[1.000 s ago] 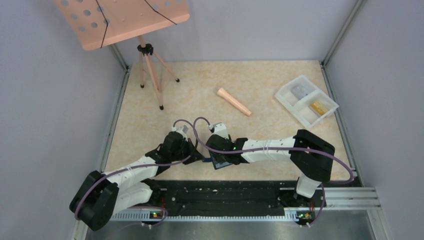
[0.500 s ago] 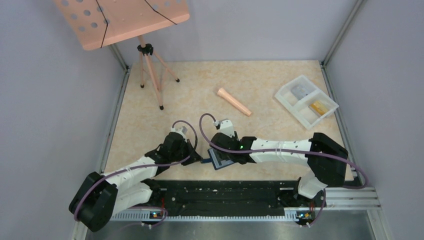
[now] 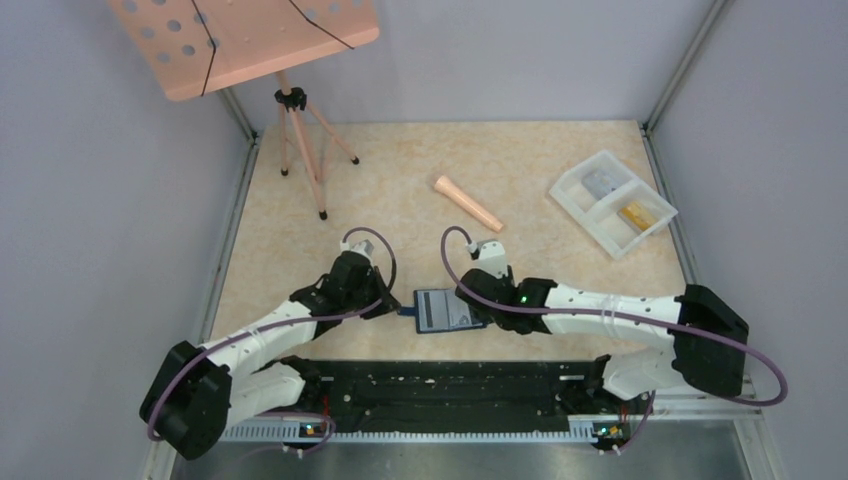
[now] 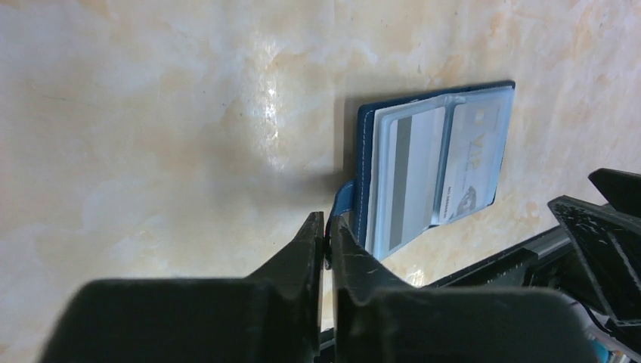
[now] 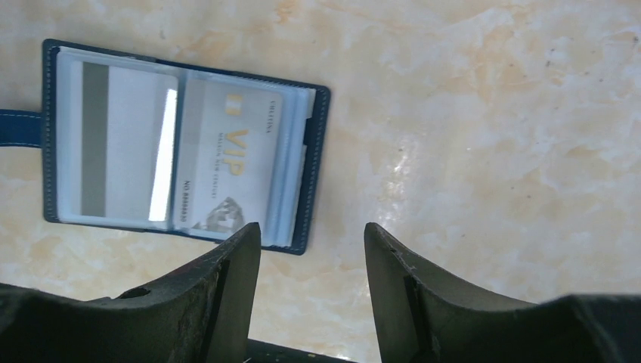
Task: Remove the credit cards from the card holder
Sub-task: Remove the credit card from the card holder.
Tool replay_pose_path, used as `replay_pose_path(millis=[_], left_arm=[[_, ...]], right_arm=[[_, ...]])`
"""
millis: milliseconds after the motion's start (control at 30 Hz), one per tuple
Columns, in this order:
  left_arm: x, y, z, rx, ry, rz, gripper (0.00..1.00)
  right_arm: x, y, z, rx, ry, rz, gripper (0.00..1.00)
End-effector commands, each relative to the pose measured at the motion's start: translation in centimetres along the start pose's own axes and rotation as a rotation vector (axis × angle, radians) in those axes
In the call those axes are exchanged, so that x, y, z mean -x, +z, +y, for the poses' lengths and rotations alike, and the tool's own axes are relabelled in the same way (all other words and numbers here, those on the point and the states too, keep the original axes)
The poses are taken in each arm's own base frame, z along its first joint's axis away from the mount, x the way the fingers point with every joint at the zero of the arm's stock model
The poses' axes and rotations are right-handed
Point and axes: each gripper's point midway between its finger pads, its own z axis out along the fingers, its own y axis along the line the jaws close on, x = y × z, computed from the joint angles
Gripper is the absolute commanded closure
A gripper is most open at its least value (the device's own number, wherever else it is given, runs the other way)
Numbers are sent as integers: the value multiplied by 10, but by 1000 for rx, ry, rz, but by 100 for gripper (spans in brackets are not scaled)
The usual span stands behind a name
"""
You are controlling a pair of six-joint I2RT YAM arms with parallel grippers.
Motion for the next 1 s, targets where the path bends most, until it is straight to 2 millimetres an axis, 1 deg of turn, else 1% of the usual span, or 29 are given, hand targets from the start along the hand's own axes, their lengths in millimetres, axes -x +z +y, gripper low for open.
replay_pose_path(millis=[0, 67, 100, 167, 233, 267, 333, 467, 500, 567, 633, 733, 967], left_arm=[[25, -7, -11, 34, 22, -65, 79], [30, -11, -14, 36, 12, -79, 66], [32, -13, -16, 34, 7, -88, 62], [36, -17, -24, 2, 5, -97, 60], [37, -19, -35, -44, 8, -94, 59], [37, -20, -41, -72, 11, -90, 59], [35, -20, -54, -133, 17, -72, 59], [29, -13, -71, -226, 16, -40, 59], [27, -11, -74, -247, 12, -32, 60], [25, -5, -80, -289, 10, -17, 59], [20, 1, -85, -317, 6, 14, 60], [16, 8, -91, -342, 5, 39, 60], [6, 24, -88, -338, 8, 77, 60]], right_arm=[[32, -14, -5, 34, 53, -86, 48], [43, -19, 1, 97, 76, -106, 49], [48, -21, 6, 131, 83, -120, 50], [53, -23, 16, 208, 92, -134, 51], [53, -21, 27, 302, 118, -115, 52], [54, -18, 29, 342, 142, -106, 52], [51, -15, 37, 425, 169, -88, 53], [46, -3, 37, 488, 231, -60, 55], [40, -1, 39, 518, 238, -39, 56], [38, 2, 41, 554, 260, -30, 57], [39, 4, 43, 587, 280, -36, 58], [37, 9, 42, 599, 294, -23, 59], [27, 21, 41, 590, 308, 8, 59]])
